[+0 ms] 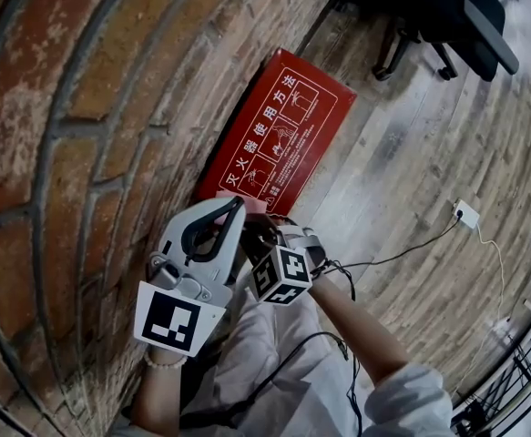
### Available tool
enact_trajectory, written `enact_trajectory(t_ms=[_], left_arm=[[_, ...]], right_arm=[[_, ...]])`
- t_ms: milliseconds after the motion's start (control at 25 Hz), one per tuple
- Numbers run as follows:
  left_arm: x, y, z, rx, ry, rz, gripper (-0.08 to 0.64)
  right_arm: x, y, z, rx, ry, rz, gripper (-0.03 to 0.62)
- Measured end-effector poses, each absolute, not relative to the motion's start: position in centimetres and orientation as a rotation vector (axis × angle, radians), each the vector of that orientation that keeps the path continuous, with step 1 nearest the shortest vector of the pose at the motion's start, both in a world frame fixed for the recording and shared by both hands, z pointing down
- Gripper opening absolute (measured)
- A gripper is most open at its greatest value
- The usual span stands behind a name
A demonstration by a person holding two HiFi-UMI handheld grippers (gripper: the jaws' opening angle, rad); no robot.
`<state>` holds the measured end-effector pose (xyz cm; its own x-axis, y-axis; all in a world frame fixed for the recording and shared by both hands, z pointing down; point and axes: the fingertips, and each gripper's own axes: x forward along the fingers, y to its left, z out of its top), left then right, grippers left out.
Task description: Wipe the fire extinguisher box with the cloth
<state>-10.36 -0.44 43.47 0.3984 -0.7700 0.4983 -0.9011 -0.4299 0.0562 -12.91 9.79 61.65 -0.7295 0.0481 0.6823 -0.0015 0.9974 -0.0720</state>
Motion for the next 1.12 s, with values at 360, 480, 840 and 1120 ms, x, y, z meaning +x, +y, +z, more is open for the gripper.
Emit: enact_trajectory(t_ms=[360,480,840,1120], left_arm=[[-9.7,-0.6,42.6,2.372,-1.444,0.593,-0.003],[-9.4,-0.6,42.3,2.382,-1.437,0.597,-0.003],[-8.5,-1.0,42.4,2.375,-1.426,0.589,-0.003],[-8.0,-0.9,42.6,2.382,-1.418,0.594,-0.003]], right_arm=[[-12.0,6.5,59.2,0.053,-2.430,0.051,0.026],[-11.3,4.5,58.0,0.094,-2.444,0.018,0.026],[-7.6,-4.0,56.1,0.258,-2.433,-0.087,0.026],[-4.3,-10.8,55.5,0.425,-2.382,-0.166,0.026]])
